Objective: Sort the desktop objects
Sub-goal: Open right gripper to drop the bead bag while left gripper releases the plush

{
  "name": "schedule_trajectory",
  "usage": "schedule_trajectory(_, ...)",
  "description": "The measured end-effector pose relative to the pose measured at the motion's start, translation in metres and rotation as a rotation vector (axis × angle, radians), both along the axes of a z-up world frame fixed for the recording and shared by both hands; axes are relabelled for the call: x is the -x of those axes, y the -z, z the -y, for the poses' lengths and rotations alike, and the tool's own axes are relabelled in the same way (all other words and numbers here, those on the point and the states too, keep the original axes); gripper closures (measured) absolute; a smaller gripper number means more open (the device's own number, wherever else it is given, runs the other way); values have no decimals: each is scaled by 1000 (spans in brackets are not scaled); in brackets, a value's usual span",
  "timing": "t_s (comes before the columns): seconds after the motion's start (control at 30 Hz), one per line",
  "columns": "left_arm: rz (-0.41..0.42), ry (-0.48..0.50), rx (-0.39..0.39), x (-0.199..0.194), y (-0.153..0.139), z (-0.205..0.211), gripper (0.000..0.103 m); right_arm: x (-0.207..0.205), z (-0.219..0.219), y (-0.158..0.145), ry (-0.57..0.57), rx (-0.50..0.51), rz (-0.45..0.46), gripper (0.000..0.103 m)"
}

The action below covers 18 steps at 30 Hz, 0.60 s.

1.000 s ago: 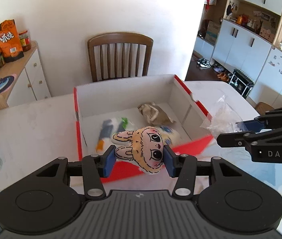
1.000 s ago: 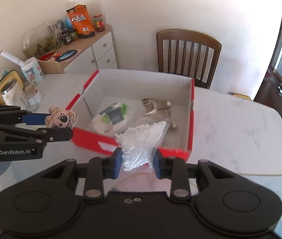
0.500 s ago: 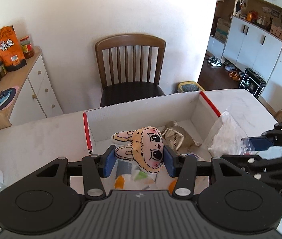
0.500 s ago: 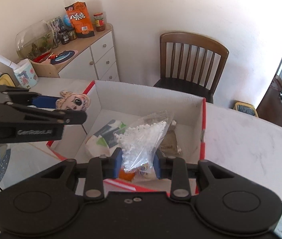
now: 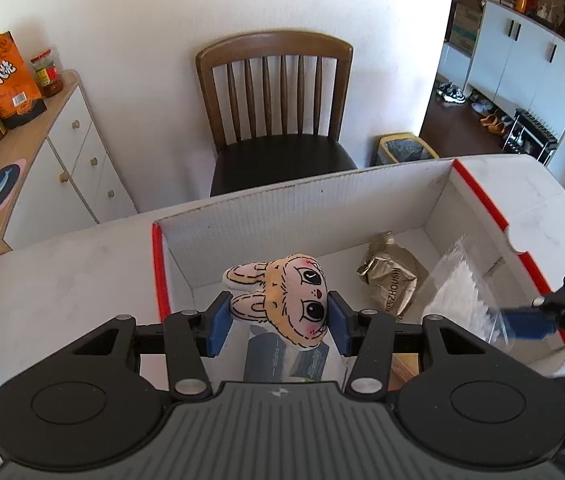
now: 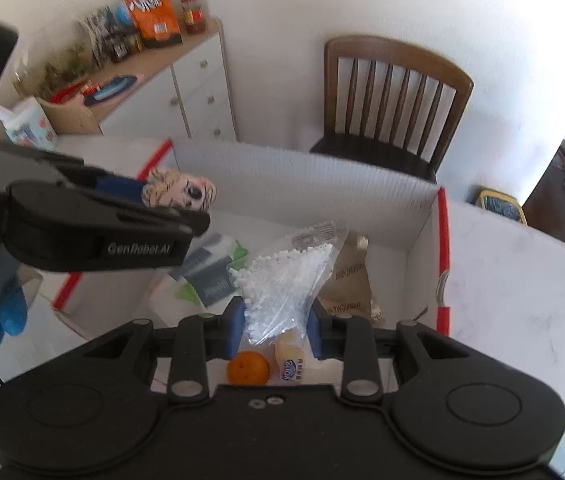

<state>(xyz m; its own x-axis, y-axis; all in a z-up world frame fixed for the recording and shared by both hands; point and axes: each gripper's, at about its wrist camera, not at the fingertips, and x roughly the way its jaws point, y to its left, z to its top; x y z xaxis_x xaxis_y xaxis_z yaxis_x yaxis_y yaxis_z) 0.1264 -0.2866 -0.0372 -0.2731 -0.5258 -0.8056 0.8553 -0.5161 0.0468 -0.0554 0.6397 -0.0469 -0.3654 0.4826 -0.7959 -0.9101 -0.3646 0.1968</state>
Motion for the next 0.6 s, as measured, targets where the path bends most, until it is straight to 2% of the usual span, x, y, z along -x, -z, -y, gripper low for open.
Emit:
schedule_trajectory(0.2, 26, -10, -37, 7, 20, 10, 54, 9, -9, 23, -11, 53, 6, 72)
schedule_trajectory(0.6, 79, 5, -82, 13, 48, 12, 53, 18, -7, 48, -59, 105, 23, 72)
